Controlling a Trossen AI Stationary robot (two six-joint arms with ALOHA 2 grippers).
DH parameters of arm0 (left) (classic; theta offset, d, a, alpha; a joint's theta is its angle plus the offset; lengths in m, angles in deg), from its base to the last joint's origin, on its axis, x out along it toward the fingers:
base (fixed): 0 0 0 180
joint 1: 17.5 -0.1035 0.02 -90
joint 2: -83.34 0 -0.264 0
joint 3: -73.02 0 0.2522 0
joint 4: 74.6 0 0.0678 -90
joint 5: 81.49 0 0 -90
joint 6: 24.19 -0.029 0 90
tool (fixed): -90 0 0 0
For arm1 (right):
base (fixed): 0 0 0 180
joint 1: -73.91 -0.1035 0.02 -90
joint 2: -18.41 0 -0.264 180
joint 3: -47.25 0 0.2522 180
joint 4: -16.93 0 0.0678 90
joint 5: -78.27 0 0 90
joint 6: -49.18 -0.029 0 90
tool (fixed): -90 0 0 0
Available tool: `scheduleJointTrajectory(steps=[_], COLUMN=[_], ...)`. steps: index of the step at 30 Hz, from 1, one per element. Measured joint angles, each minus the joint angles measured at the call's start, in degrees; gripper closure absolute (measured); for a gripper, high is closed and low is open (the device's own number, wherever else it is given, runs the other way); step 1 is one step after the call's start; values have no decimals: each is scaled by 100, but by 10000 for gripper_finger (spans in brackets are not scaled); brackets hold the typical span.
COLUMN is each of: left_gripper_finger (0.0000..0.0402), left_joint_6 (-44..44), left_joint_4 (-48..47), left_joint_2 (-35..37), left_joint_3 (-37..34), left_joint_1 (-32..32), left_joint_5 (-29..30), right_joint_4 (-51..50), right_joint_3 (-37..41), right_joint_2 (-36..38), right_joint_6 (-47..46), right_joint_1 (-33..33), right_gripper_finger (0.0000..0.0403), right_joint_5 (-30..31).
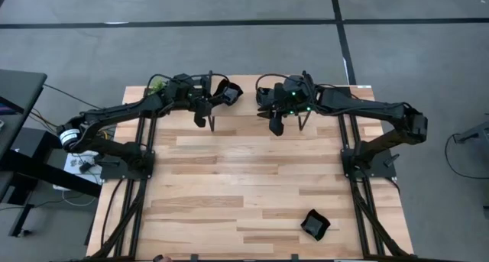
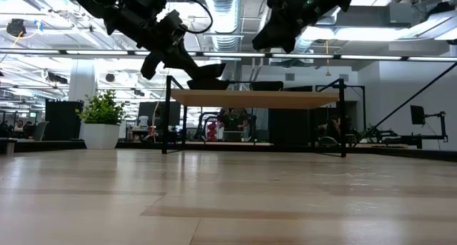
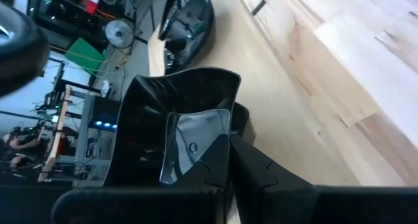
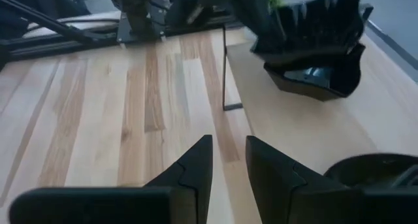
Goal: Pick & Place Mini shaped plates
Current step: Stack the black wave square shaped plate on top of the black wave square shaped plate on the shelf
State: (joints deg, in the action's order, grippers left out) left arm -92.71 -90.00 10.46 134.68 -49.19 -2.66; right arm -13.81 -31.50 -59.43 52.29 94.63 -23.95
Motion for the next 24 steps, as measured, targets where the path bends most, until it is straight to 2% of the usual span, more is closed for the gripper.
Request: scheduleJointTrajectory(steps=[16, 24], left_gripper_finger=[387, 329], left_joint_6=[14, 190], left_joint_4=[19, 41], left_joint_2=[-2, -2], left_joint_3=[2, 2], left_joint_1=[-35, -195], left_joint_5=[-5, -4], right_joint_4=[-47, -47], right_joint_3=[2, 2], right_joint_2=[-9, -9], right_joint_6=[2, 31], right_joint_1=[162, 162], right_gripper_finger=[315, 315], right_joint_5=[4, 4])
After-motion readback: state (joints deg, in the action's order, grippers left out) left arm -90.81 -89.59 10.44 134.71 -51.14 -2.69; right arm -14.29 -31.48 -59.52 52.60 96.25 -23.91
